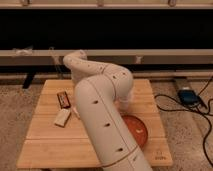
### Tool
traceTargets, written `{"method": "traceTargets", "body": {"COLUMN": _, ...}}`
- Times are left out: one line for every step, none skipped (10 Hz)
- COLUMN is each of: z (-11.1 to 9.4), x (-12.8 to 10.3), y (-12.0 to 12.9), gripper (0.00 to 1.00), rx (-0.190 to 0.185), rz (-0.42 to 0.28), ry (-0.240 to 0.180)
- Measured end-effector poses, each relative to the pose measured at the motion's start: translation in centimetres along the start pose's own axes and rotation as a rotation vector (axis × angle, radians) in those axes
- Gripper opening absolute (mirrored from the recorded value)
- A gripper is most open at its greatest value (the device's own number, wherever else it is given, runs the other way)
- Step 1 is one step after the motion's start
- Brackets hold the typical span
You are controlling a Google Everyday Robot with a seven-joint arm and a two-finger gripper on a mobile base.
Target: Place the pepper in the ceramic bowl
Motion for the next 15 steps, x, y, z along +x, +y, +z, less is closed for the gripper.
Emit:
{"method": "traceTargets", "body": {"z": 0.4, "x": 0.0, "y": -0.2, "gripper": 0.65, "rx": 0.000, "rz": 0.002, "ry": 0.006}}
{"method": "traceTargets", "body": {"z": 0.8, "x": 0.0, "y": -0.3, "gripper": 0.59, "rx": -0.002, "rz": 0.005, "ry": 0.010}}
{"method": "traceTargets", "body": {"z": 0.9, "x": -0.1, "y": -0.4, "gripper": 0.51, "rx": -0.002, "rz": 0.005, "ry": 0.011}}
{"method": "traceTargets", "body": {"z": 1.1, "x": -0.1, "y": -0.4, "gripper": 0.42, "rx": -0.004, "rz": 0.004, "ry": 0.014}}
{"method": "traceTargets", "body": {"z": 1.3, "x": 0.0, "y": -0.4, "gripper": 0.31, "rx": -0.004, "rz": 0.000, "ry": 0.017}}
{"method": "traceTargets", "body": {"z": 1.4, "x": 0.1, "y": -0.4, "gripper": 0.22, "rx": -0.006, "rz": -0.005, "ry": 0.020}}
{"method": "traceTargets", "body": {"z": 1.2, "x": 0.3, "y": -0.3, "gripper": 0.11, "rx": -0.017, "rz": -0.015, "ry": 0.016}}
{"method": "traceTargets", "body": {"z": 0.6, "x": 0.5, "y": -0.1, "gripper": 0.03, "rx": -0.030, "rz": -0.029, "ry": 0.004}}
{"method": "traceTargets", "body": {"z": -0.7, "x": 1.2, "y": 0.3, "gripper": 0.00, "rx": -0.047, "rz": -0.052, "ry": -0.013}}
{"method": "traceTargets", "body": {"z": -1.8, "x": 1.8, "y": 0.3, "gripper": 0.00, "rx": -0.059, "rz": -0.068, "ry": -0.025}}
{"method": "traceTargets", "body": {"z": -3.2, "x": 2.8, "y": 0.4, "gripper": 0.00, "rx": -0.074, "rz": -0.086, "ry": -0.040}}
{"method": "traceTargets", "body": {"z": -5.0, "x": 4.4, "y": 0.6, "gripper": 0.00, "rx": -0.092, "rz": -0.108, "ry": -0.060}}
{"method": "traceTargets", "body": {"z": -6.0, "x": 5.5, "y": 0.5, "gripper": 0.00, "rx": -0.102, "rz": -0.119, "ry": -0.073}}
{"method": "traceTargets", "body": {"z": -7.1, "x": 7.0, "y": 0.0, "gripper": 0.00, "rx": -0.117, "rz": -0.126, "ry": -0.083}}
{"method": "traceTargets", "body": {"z": -7.7, "x": 8.8, "y": -0.8, "gripper": 0.00, "rx": -0.131, "rz": -0.128, "ry": -0.087}}
